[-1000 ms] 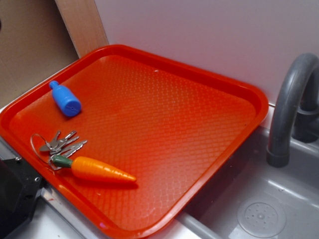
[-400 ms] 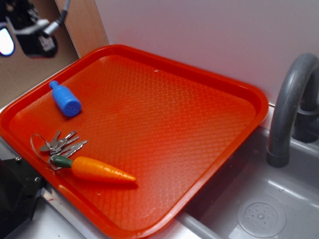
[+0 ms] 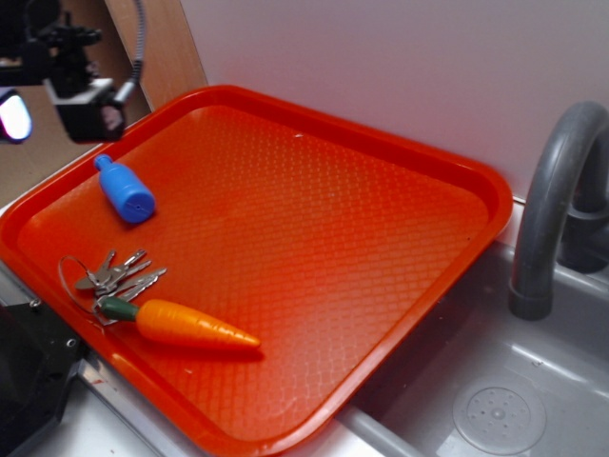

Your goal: Grab the silver keys.

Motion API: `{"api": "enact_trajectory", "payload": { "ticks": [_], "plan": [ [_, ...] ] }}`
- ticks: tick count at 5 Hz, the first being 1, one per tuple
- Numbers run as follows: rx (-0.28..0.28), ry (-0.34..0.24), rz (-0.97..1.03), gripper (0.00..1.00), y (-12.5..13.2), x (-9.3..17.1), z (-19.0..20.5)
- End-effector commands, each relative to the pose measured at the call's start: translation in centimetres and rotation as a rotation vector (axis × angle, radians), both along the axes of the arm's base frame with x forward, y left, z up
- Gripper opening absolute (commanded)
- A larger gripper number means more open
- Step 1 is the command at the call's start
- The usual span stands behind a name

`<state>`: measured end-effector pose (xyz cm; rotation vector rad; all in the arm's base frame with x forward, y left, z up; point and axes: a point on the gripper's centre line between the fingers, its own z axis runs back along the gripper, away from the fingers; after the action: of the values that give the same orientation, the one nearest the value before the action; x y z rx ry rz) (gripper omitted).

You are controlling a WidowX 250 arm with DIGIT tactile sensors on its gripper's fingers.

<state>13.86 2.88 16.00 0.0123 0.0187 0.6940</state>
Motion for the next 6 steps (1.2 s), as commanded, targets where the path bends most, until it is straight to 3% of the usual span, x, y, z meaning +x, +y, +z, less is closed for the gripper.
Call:
{"api": "enact_trajectory", "payload": {
  "ticks": [1, 2, 3, 4, 5, 6],
  "plan": [
    [-0.160, -0.056, 0.098, 1.00, 3.9, -1.0, -3.6],
    [-0.175, 0.034, 0.093, 1.00, 3.1, -3.2, -5.2],
    [-0.149, 0.058, 0.016, 1.00, 1.7, -6.1, -5.8],
    [-0.148, 0.042, 0.006, 1.00, 2.3, -5.8, -7.3],
    [-0.196, -0.005, -0.019, 1.00, 1.3, -3.3, -8.8],
    [-0.220, -0.009, -0.015, 1.00, 0.3, -1.2, -9.7]
  ]
}}
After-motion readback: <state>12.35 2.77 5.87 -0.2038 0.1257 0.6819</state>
